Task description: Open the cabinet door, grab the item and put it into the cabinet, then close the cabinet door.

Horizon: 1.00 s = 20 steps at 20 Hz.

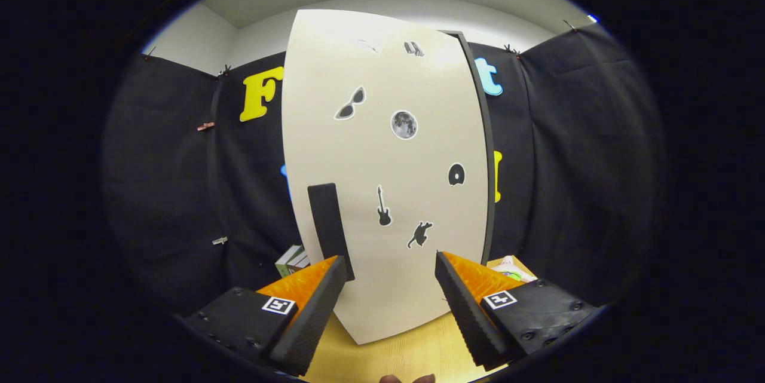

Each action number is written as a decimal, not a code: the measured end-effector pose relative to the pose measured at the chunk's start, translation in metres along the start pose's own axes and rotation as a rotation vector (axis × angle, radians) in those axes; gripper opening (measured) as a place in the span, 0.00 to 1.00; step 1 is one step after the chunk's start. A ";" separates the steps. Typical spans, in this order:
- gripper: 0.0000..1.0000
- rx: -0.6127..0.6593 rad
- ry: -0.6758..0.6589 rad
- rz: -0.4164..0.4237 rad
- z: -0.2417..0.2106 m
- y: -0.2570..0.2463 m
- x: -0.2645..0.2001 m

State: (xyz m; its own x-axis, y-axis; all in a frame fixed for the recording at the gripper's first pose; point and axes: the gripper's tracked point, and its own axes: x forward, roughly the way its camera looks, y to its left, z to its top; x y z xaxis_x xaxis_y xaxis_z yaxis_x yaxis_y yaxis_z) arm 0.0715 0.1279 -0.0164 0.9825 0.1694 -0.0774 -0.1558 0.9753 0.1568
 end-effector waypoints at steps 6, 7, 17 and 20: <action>0.98 -0.019 -0.020 -0.034 0.007 -0.003 -0.001; 0.98 -0.026 -0.023 -0.040 0.007 -0.006 -0.001; 0.98 -0.048 -0.029 -0.076 0.010 -0.014 0.001; 0.98 -0.058 -0.033 -0.081 0.010 -0.015 0.000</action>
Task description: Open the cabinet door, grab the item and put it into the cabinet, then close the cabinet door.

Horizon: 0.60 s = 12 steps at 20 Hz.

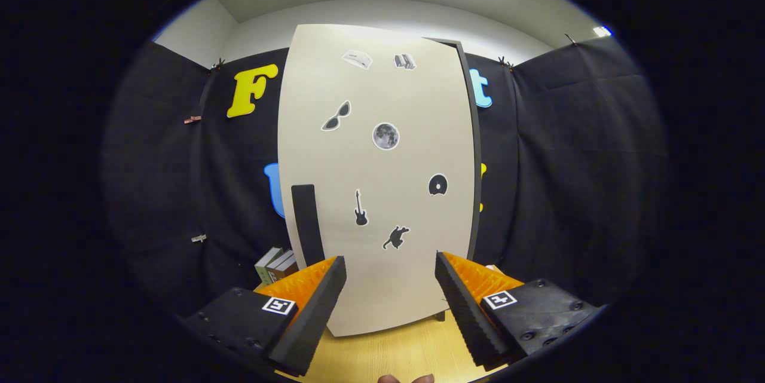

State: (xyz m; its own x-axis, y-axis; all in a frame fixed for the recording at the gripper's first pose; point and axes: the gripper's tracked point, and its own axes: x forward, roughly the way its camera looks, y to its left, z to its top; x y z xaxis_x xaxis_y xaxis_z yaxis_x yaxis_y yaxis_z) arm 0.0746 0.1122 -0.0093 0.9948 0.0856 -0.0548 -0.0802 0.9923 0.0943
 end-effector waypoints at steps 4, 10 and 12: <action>0.98 -0.006 -0.003 -0.005 0.000 -0.002 0.000; 0.98 -0.014 -0.007 -0.010 0.000 -0.004 0.001; 0.98 -0.019 -0.010 -0.011 0.000 -0.004 0.002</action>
State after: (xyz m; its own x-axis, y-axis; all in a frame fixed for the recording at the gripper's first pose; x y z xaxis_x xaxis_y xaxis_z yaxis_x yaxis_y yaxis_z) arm 0.0769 0.1085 -0.0095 0.9962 0.0743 -0.0456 -0.0707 0.9947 0.0752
